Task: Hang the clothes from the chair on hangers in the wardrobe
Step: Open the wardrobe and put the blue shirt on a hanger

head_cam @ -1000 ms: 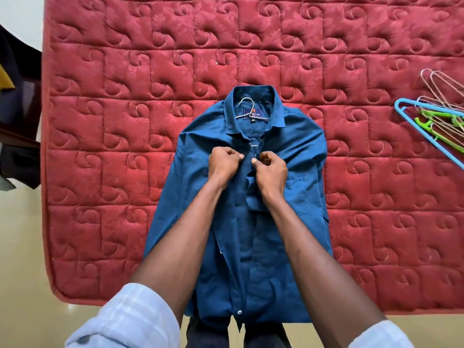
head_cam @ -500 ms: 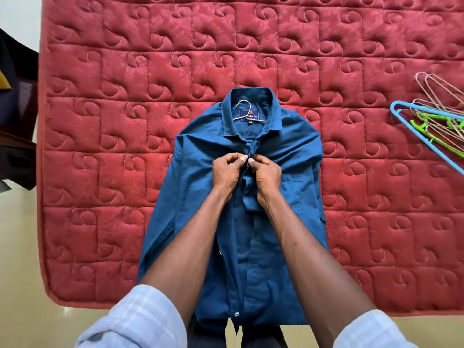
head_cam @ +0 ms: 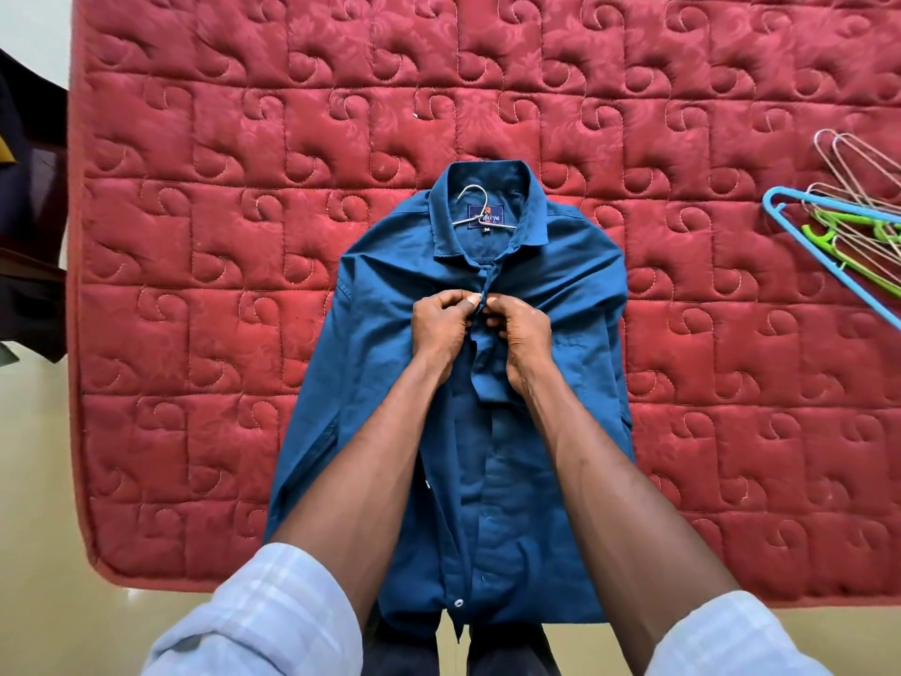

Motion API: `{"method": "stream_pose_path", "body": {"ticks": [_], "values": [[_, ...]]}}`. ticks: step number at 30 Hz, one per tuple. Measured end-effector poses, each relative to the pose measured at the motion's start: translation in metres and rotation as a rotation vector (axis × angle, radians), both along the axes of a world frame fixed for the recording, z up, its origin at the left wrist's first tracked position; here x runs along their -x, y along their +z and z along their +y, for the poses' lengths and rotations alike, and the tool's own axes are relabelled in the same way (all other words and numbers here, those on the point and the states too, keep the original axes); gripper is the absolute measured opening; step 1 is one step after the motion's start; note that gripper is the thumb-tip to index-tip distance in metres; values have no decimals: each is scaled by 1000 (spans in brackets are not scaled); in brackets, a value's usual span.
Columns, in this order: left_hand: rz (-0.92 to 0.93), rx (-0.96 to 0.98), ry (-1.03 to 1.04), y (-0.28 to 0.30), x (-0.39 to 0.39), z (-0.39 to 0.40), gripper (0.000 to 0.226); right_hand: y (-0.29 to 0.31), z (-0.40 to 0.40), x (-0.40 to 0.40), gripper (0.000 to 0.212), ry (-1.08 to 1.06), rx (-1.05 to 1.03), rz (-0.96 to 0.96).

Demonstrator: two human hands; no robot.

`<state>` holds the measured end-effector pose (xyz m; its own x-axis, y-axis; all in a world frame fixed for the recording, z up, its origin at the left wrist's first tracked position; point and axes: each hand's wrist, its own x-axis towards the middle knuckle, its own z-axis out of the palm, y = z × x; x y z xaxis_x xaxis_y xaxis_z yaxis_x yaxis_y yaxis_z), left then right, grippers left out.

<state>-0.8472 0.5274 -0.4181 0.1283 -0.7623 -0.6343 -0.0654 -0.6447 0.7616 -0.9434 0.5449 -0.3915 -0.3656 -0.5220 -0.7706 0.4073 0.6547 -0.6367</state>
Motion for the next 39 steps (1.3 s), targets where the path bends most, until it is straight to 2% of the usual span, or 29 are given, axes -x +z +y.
{"method": "stream_pose_path", "body": {"ticks": [9, 13, 22, 24, 26, 28, 33, 36, 37, 39], "values": [[159, -48, -17, 5, -8, -3, 11, -6, -1, -3, 11, 54, 32, 25], [94, -29, -53, 3, -7, -4, 10, -9, 1, -5, 6, 56, 41, 6], [49, -36, -80, 3, -10, -8, 17, -8, -2, -2, 18, 149, 9, -37], [-67, 82, -198, 3, -12, -10, 16, -6, -4, 0, 19, 182, 9, -58], [-351, 335, -401, 2, -14, -13, 13, -2, -9, 4, 24, 204, -2, -60], [-516, 530, -515, 1, -13, -14, 15, -3, -14, 6, 25, 191, -17, -65], [-613, 547, -324, 2, -14, -5, 19, -5, -9, 6, 23, 79, -8, -22], [-574, 542, -128, 12, -28, 15, 7, -3, 5, 9, 18, -22, 65, 8], [-530, 494, -86, 13, -33, 24, 4, -2, 12, 9, 15, -19, 94, 77], [-400, 351, -51, 12, -42, 44, 6, 2, 31, 4, 8, 103, 168, 349]]}}
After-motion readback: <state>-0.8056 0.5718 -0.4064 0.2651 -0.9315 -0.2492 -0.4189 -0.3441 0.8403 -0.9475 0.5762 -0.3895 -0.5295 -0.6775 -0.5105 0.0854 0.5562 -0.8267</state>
